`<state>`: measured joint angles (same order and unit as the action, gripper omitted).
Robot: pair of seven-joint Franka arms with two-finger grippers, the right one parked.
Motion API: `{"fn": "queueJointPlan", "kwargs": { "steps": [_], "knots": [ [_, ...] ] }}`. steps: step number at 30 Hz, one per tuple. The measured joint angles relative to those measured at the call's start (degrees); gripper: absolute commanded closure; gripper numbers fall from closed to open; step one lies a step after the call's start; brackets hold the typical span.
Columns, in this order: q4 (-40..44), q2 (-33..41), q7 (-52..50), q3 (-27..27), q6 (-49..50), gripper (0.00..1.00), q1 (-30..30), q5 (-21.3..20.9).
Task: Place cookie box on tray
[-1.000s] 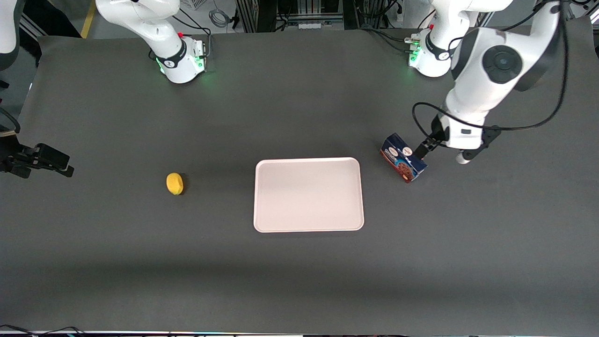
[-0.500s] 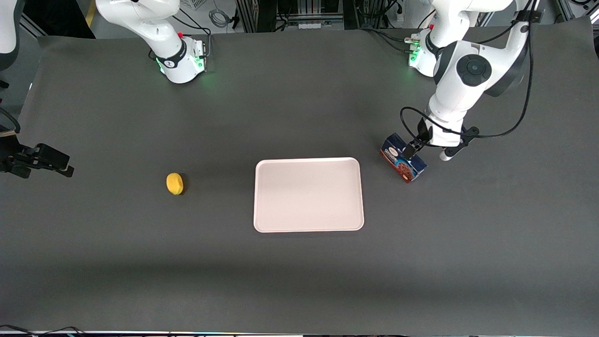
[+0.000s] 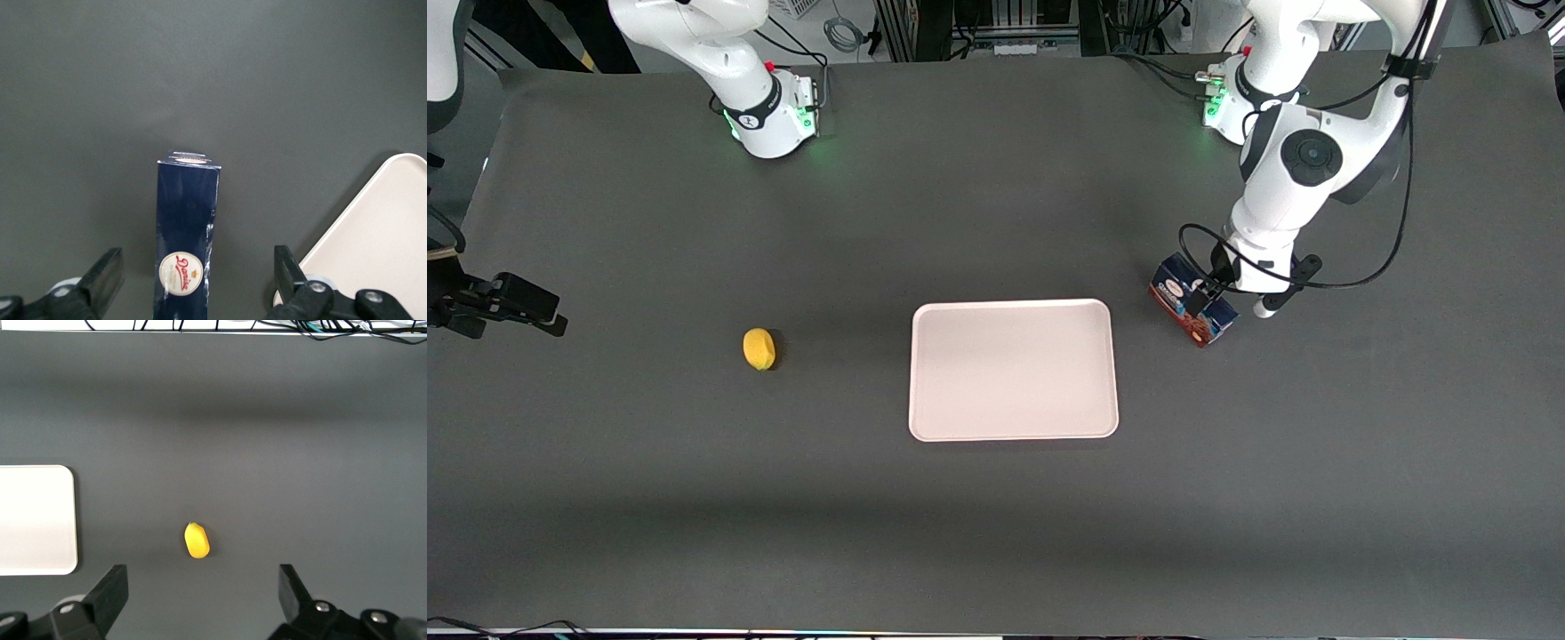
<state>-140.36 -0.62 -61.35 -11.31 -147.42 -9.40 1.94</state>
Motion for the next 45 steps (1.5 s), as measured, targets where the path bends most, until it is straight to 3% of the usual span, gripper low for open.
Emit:
{"fn": "queueJointPlan", "kwargs": {
  "steps": [20, 29, 33, 39, 45],
  "knots": [
    [-0.8, -7.6, -0.4, -0.2, -7.1, 0.01, 0.0, 0.0],
    [-1.0, -8.3, -0.5, -0.2, -7.1, 0.09, -0.3, 0.0],
    [-1.0, -8.6, -0.5, -0.2, -7.1, 0.21, -0.4, 0.0],
    [-1.2, -8.6, -0.6, -0.2, -7.1, 0.51, -0.4, 0.0],
    [-1.3, -8.6, -1.0, -0.2, -7.1, 0.62, -0.5, 0.0]
  ]
}}
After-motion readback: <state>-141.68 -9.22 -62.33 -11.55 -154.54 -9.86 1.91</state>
